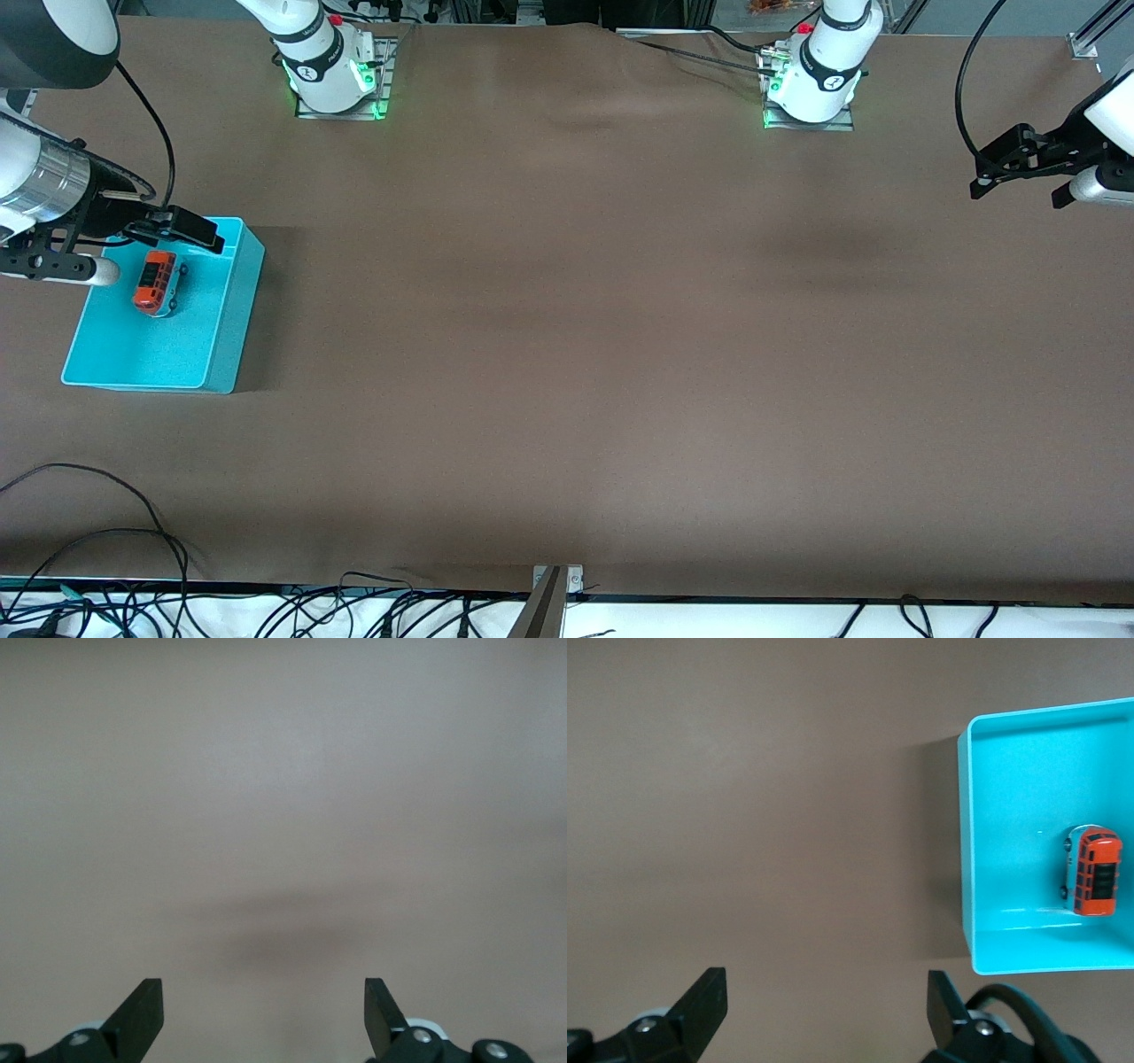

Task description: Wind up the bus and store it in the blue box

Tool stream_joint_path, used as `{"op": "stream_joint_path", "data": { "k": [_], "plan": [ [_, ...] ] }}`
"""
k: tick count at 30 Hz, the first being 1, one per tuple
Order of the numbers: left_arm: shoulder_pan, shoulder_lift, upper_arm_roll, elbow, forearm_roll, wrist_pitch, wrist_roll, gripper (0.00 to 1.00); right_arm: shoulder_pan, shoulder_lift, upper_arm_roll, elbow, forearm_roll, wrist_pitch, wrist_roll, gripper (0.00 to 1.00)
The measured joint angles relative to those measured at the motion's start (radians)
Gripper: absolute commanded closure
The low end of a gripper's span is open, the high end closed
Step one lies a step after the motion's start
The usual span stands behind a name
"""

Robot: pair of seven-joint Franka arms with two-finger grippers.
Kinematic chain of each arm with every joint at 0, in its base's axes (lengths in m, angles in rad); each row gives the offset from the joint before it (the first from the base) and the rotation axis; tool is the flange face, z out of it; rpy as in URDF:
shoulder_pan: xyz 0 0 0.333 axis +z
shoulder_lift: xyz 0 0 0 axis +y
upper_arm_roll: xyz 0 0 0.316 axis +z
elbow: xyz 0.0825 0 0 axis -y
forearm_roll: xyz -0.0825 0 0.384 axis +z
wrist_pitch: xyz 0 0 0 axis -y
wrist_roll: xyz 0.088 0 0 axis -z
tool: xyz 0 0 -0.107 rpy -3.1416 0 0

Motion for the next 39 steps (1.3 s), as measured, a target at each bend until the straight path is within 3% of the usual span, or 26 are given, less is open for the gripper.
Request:
{"op": "stream_joint_path", "data": {
  "k": [12, 39],
  "plan": [
    [0.000, 0.000, 0.000, 0.000, 0.000, 0.000, 0.000, 0.00, 0.006, 0.001, 0.001, 0.001, -0.064, -0.028, -0.028, 0.00],
    [0.000, 0.000, 0.000, 0.000, 0.000, 0.000, 0.000, 0.00, 0.006, 0.006, -0.003, 0.019, -0.067, -0.037, -0.037, 0.00]
  ]
}}
